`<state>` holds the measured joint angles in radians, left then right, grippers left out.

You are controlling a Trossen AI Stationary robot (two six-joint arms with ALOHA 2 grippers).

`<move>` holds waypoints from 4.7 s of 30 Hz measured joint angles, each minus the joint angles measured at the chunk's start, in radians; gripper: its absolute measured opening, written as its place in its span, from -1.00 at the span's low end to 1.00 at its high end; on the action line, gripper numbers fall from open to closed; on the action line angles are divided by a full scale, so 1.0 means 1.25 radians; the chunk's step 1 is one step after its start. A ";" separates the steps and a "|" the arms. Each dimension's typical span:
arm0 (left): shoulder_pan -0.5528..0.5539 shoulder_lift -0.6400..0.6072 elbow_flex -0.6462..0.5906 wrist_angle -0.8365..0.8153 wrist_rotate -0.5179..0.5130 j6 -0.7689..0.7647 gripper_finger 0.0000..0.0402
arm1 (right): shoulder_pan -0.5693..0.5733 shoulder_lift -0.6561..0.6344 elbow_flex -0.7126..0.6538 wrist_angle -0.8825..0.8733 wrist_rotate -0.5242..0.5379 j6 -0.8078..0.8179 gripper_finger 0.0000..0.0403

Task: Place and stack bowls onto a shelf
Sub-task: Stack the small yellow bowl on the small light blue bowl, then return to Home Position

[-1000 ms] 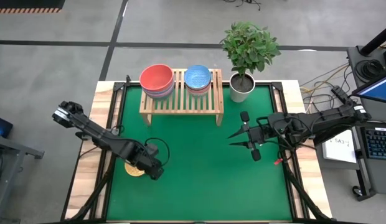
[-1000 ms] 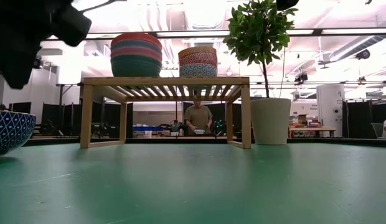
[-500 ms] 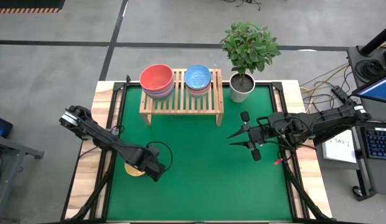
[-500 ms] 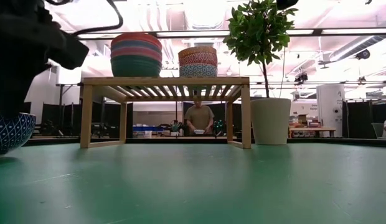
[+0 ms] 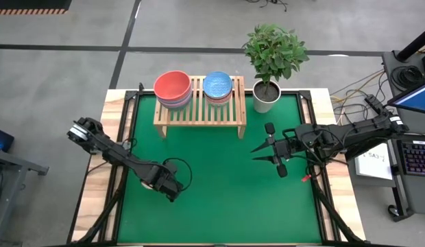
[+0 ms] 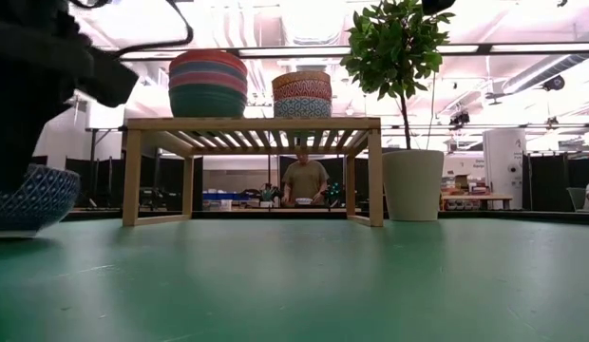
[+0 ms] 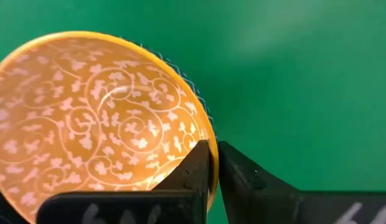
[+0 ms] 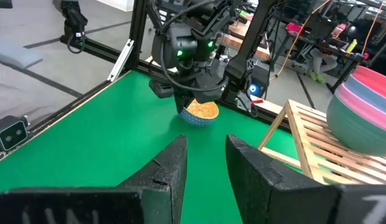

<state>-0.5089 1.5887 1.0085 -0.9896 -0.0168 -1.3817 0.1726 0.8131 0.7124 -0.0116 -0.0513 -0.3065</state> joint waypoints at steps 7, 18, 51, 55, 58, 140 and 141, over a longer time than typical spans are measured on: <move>-0.005 -0.003 0.128 -0.054 0.008 0.207 -0.98 | 0.000 0.000 0.000 0.000 0.000 0.000 -0.50; -0.002 0.041 0.464 -0.171 -0.162 0.793 -0.99 | 0.000 0.000 0.000 0.000 0.001 -0.006 -0.50; 0.463 0.064 0.794 -0.089 -0.341 1.630 -0.99 | -0.001 0.000 0.000 -0.019 0.044 -0.005 -0.50; 0.529 0.066 0.786 -0.055 -0.264 1.645 -0.99 | -0.001 0.000 0.000 -0.024 0.043 -0.002 -0.50; 0.570 0.082 0.785 -0.006 -0.246 1.648 -0.99 | -0.001 0.000 0.000 -0.025 0.044 -0.005 -0.50; 0.648 0.190 0.981 -0.218 -0.178 1.584 -0.28 | -0.001 0.000 0.000 -0.048 0.042 -0.015 -0.50; 0.648 0.189 0.998 -0.249 -0.154 1.563 -0.28 | -0.001 -0.001 -0.001 -0.054 0.042 -0.015 -0.50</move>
<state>0.3016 1.8254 2.2560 -1.3015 -0.2094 0.5721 0.1715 0.8124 0.7118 -0.0789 0.0013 -0.3257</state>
